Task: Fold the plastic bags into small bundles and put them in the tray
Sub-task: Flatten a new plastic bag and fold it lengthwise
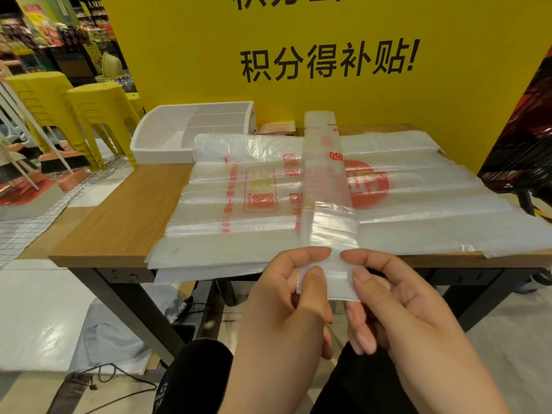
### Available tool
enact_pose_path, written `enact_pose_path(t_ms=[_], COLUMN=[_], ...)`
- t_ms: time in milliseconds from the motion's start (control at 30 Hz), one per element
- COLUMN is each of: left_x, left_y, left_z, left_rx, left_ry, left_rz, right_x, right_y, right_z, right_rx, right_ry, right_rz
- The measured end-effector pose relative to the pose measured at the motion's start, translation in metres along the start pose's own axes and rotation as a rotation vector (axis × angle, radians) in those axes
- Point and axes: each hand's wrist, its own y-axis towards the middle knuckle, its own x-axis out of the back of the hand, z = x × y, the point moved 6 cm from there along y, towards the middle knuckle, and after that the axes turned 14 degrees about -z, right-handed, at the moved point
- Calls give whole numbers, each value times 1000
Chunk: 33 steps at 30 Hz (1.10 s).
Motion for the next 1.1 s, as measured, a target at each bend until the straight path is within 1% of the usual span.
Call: enact_pose_path(t_ms=[67,133,233,300,333,367,400,467,533,600,700,733,767,800,833,867,900,933,1000,1100], left_x=[5,15,36,47,45,40,33,28,24,24,25,26,27,29,30,31,32,31,30,29], left_y=[-7,-18,-2,15,17,12,5,3,13,20,17,17,17,16,16,15,13,13,13,15], left_z=[-3,-10,-24,-28,-35,-43,-45,-40,-36,-35,-28,-27,-27,-27,-27,-27,-28,-28,-27,-23], left_rx=[-14,-114,-430,-532,-669,-845,-987,-1033,-1003,-1001,-1011,-1022,-1026,-1023,-1019,-1015,-1011,-1009,-1022,-1005], left_ry=[37,110,378,563,703,815,878,877,792,748,721,720,717,709,695,681,673,669,658,634], left_rz=[54,121,137,94,84,77,67,59,30,-19,5,9,12,9,6,1,-6,-11,-3,-18], right_x=[1,2,4,2,0,-2,-1,0,-4,-2,17,25,32,36,39,38,32,26,15,9], right_y=[-2,-5,-10,-15,-18,-21,-24,-31,-40,-43,-32,-28,-24,-21,-16,-13,-10,-9,-2,5], right_z=[0,5,14,19,21,22,22,23,26,27,33,38,44,49,59,65,66,62,53,47], right_rx=[-27,-29,-75,-105,-120,-143,-182,-260,-312,-324,-210,-136,-21,142,386,607,773,858,879,910], right_ry=[2,6,53,92,110,124,141,171,174,154,13,-79,-225,-427,-715,-948,-1062,-1058,-939,-900], right_rz=[1,-15,-16,13,36,43,28,26,90,118,108,113,118,138,115,90,92,108,146,100])
